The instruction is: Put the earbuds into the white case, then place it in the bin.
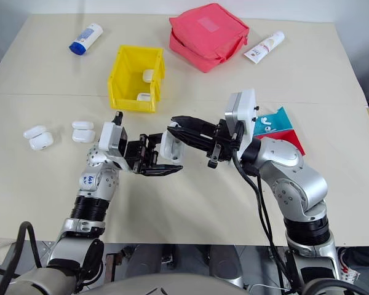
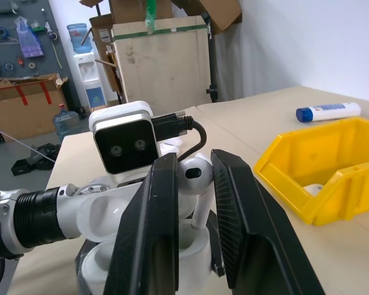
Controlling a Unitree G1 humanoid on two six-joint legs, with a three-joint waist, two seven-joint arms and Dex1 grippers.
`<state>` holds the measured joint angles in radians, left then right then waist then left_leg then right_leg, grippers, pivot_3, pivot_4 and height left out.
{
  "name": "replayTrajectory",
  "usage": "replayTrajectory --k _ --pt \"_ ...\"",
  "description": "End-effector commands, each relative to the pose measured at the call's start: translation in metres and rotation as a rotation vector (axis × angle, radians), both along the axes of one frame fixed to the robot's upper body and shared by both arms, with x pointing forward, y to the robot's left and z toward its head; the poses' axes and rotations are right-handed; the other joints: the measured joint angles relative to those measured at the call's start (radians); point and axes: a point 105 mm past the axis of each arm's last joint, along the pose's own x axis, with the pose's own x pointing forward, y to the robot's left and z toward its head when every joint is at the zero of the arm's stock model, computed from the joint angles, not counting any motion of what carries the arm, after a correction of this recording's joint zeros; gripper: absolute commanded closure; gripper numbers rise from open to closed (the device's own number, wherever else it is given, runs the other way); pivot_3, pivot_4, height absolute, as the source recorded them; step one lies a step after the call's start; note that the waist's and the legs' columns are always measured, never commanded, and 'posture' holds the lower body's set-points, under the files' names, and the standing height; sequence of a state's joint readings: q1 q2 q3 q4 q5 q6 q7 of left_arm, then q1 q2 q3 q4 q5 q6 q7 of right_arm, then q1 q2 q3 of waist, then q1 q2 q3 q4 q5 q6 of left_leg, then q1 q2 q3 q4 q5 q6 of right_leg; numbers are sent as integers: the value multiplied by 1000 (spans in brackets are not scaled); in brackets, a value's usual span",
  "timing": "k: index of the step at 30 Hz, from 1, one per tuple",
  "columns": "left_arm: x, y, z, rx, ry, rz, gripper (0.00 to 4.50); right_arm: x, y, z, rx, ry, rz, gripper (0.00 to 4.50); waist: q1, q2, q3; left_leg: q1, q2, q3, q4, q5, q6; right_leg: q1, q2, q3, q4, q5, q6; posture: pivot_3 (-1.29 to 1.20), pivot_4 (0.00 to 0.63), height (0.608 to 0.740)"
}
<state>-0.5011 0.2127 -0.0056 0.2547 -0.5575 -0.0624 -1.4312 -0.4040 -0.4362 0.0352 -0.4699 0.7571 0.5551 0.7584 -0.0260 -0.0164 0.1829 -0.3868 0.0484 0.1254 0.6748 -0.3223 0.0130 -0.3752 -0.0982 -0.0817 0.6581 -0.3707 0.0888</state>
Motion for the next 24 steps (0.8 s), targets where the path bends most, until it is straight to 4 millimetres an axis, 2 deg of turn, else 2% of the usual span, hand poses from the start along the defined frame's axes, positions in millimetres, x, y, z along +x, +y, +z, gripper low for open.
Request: replayTrajectory --k 1,11,18,24 --pt "3 2 15 -42 -57 14 1721 -6 2 -1 -10 0 19 4053 0 0 0 0 0 -1 1 0 0 0 0 0 0 0 0 0 150 740" --pt "7 -3 21 -61 -75 5 1721 -6 10 -8 0 19 25 4053 1 0 0 -3 0 -4 5 0 0 0 0 -4 1 0 0 0 150 740" --pt "13 3 27 -79 -84 39 1721 -6 -3 -19 -95 17 20 4053 2 0 0 -3 0 -4 5 0 0 0 0 -4 1 0 0 0 150 740" --pt "17 8 29 -86 -91 67 1721 -6 -11 -19 -165 -1 48 4053 2 0 0 -4 0 -5 5 0 0 0 0 -5 1 0 0 0 150 740"
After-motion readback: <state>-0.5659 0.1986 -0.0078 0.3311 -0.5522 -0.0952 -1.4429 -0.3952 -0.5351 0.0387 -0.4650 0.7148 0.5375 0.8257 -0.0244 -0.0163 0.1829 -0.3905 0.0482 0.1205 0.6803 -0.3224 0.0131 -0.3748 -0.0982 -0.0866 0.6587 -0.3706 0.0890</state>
